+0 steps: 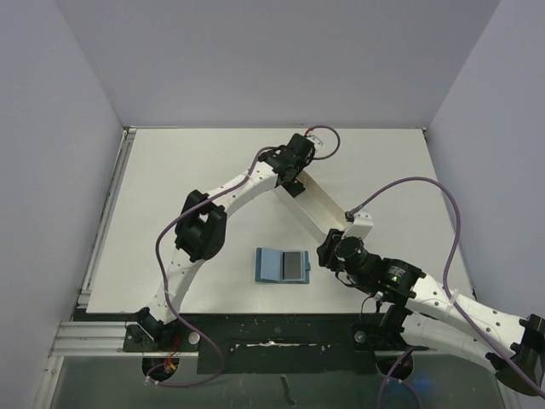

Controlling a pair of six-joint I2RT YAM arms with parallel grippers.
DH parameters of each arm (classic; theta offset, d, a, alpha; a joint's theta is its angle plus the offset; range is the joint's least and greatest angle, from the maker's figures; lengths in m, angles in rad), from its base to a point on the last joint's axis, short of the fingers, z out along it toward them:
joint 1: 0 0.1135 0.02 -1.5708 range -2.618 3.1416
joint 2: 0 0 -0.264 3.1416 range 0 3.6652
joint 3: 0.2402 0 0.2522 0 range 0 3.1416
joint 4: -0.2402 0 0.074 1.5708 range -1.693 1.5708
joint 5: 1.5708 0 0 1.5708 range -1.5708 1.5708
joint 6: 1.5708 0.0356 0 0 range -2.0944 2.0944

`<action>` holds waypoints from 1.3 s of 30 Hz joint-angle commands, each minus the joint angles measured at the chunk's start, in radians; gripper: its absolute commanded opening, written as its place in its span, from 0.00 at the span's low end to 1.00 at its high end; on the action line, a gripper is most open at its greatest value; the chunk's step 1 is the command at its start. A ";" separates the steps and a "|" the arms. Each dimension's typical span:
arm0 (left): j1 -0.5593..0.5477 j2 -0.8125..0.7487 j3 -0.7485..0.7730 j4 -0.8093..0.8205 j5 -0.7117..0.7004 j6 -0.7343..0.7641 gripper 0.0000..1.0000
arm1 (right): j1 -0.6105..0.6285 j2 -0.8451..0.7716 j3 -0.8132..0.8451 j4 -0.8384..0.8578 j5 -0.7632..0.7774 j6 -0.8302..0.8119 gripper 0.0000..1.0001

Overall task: Put the credit cards into the card holder
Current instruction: Adjust the credit card in the storage box.

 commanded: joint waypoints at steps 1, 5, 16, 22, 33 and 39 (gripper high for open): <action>0.013 -0.086 0.007 0.055 -0.013 -0.024 0.00 | 0.006 -0.033 0.016 0.031 0.003 0.022 0.40; 0.026 -0.049 0.003 0.071 -0.043 -0.011 0.00 | 0.005 -0.047 0.015 0.023 0.002 0.028 0.40; 0.048 0.008 0.024 0.089 -0.068 0.011 0.01 | 0.006 -0.045 0.026 0.013 0.008 0.028 0.40; 0.052 0.035 0.029 0.088 -0.062 0.019 0.03 | 0.006 -0.050 0.022 0.010 0.013 0.031 0.40; 0.049 0.104 0.111 0.088 -0.125 0.046 0.29 | 0.006 -0.067 0.032 -0.004 0.019 0.035 0.40; 0.050 0.114 0.106 0.108 -0.151 0.073 0.40 | 0.006 -0.053 0.035 0.006 0.019 0.029 0.40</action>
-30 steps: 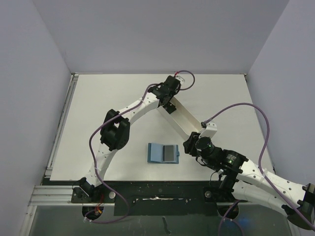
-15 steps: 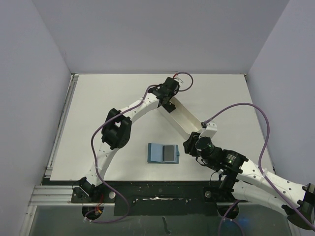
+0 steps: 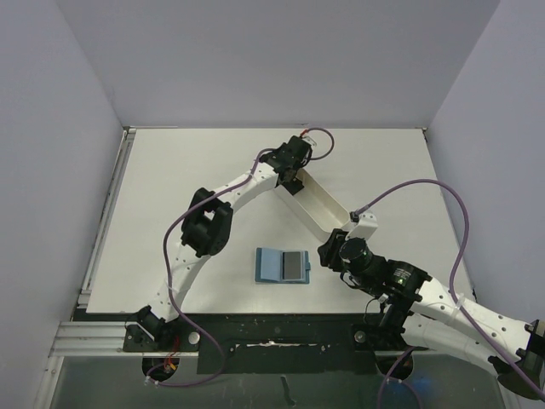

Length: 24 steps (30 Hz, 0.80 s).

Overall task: Put the credit cards into the card holder
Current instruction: Adjust the credit card in the storage box.

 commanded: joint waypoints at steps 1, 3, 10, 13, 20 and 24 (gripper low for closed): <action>0.014 0.016 0.049 0.068 -0.059 0.036 0.41 | 0.005 0.004 0.036 0.022 0.029 -0.001 0.40; 0.014 0.021 0.049 0.071 -0.069 0.041 0.41 | 0.005 0.010 0.040 0.022 0.030 -0.005 0.40; 0.007 0.016 0.055 0.072 -0.094 0.059 0.30 | 0.006 0.011 0.039 0.025 0.032 -0.008 0.41; -0.002 0.006 0.056 0.078 -0.115 0.073 0.27 | 0.006 0.011 0.036 0.029 0.031 -0.006 0.41; -0.006 -0.009 0.066 0.085 -0.129 0.087 0.21 | 0.006 0.012 0.036 0.030 0.029 -0.006 0.41; -0.007 -0.017 0.066 0.085 -0.132 0.089 0.18 | 0.006 0.008 0.029 0.032 0.027 -0.002 0.41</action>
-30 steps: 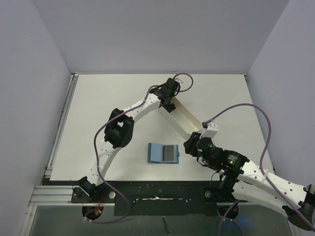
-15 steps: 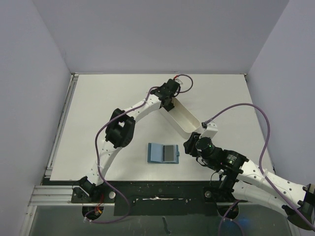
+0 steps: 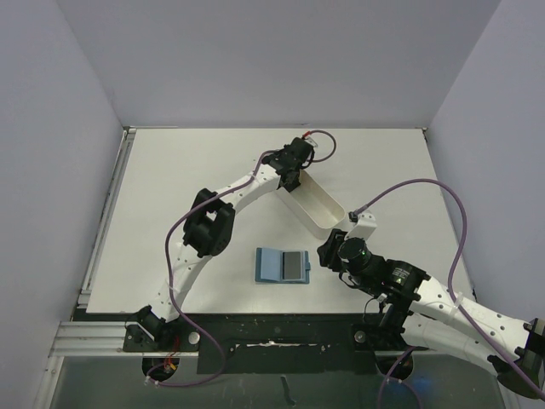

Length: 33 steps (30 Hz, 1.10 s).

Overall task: Put the credit cards into the card holder
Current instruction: Adjust the credit card in the storage box.

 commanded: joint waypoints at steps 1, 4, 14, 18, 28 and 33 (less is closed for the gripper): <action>0.004 -0.035 0.061 0.054 -0.048 0.019 0.18 | 0.006 -0.004 0.029 0.030 0.027 -0.002 0.41; 0.003 -0.038 0.061 0.056 -0.053 0.021 0.16 | 0.005 -0.007 0.029 0.030 0.030 -0.002 0.41; -0.003 -0.047 0.064 0.077 -0.079 0.044 0.13 | 0.005 -0.006 0.025 0.031 0.028 0.001 0.41; -0.004 -0.046 0.065 0.082 -0.087 0.052 0.13 | 0.006 -0.007 0.021 0.031 0.027 0.004 0.41; -0.004 -0.045 0.062 0.085 -0.096 0.060 0.06 | 0.005 -0.008 0.019 0.031 0.027 0.002 0.41; -0.006 -0.048 0.061 0.082 -0.099 0.062 0.04 | 0.006 -0.011 0.016 0.031 0.027 0.005 0.41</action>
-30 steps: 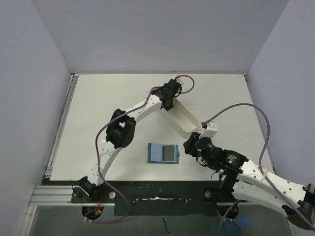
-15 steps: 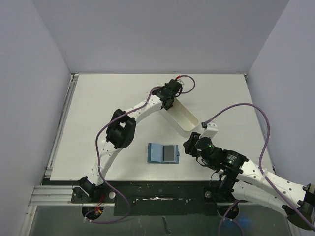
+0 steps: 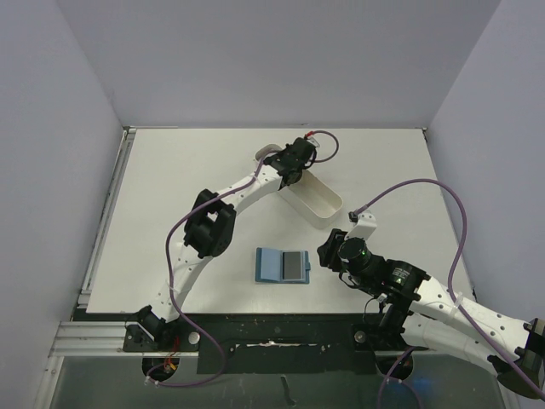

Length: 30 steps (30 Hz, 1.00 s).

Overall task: Put the credit cards into the card holder
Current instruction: Adjust the credit card in the storage box.

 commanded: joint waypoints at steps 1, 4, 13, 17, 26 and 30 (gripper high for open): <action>0.004 -0.051 0.055 0.059 -0.050 0.017 0.04 | 0.006 -0.011 0.016 0.032 0.027 0.005 0.41; -0.003 -0.059 0.052 0.052 -0.049 0.016 0.00 | 0.006 -0.010 0.016 0.032 0.027 0.005 0.41; -0.041 -0.096 0.068 0.022 -0.060 -0.017 0.00 | 0.006 -0.008 0.019 0.035 0.026 0.003 0.41; -0.043 -0.128 0.089 -0.012 -0.025 -0.063 0.00 | 0.006 -0.009 0.023 0.033 0.025 0.004 0.41; -0.043 -0.227 0.068 -0.092 0.072 -0.196 0.00 | 0.006 -0.015 0.027 0.045 0.013 0.003 0.41; -0.037 -0.284 0.031 -0.130 0.140 -0.264 0.00 | 0.005 -0.021 0.036 0.054 0.007 0.001 0.41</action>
